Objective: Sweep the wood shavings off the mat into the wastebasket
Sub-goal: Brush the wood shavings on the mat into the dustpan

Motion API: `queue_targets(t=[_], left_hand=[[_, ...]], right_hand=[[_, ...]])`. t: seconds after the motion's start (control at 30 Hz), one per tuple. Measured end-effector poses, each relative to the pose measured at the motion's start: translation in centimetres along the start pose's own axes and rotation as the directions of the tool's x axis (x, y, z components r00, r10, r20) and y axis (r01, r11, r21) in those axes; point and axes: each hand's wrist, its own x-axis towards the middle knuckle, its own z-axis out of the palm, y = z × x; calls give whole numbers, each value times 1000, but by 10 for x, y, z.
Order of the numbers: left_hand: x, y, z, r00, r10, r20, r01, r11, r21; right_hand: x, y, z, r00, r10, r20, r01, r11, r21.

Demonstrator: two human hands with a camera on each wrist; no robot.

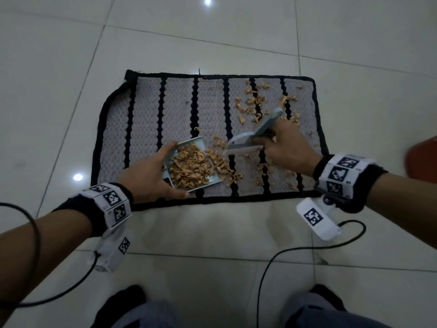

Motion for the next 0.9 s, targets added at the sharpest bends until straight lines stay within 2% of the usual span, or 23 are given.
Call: queue_targets(t=[0.1, 0.2, 0.27, 0.5, 0.57, 0.67, 0.73, 0.9], left_hand=[[3, -1, -4, 1000, -6, 27, 5, 1000, 15], [6, 0, -6, 999, 6, 45, -8, 999, 43], [6, 0, -6, 999, 9, 53, -12, 999, 50], [7, 3, -6, 998, 0, 58, -4, 998, 69], [6, 4, -6, 999, 3, 51, -7, 997, 78], [5, 4, -5, 999, -1, 51, -3, 996, 85], [5, 5, -4, 998, 0, 58, -5, 996, 89], [5, 7, -5, 998, -8, 64, 1, 996, 94]], right_hand=[[-4, 8, -15, 985, -48, 165, 58, 996, -61], [-4, 19, -10, 944, -1, 329, 70, 978, -196], [-3, 21, -1, 928, 7, 372, 89, 967, -241], [22, 10, -2, 976, -66, 210, 104, 979, -176], [19, 7, -8, 972, -64, 227, 106, 978, -178], [2, 2, -4, 938, -58, 341, 136, 969, -207], [-3, 2, 4, 927, -41, 374, 138, 962, -236], [23, 1, 3, 971, -89, 221, 130, 975, -179]])
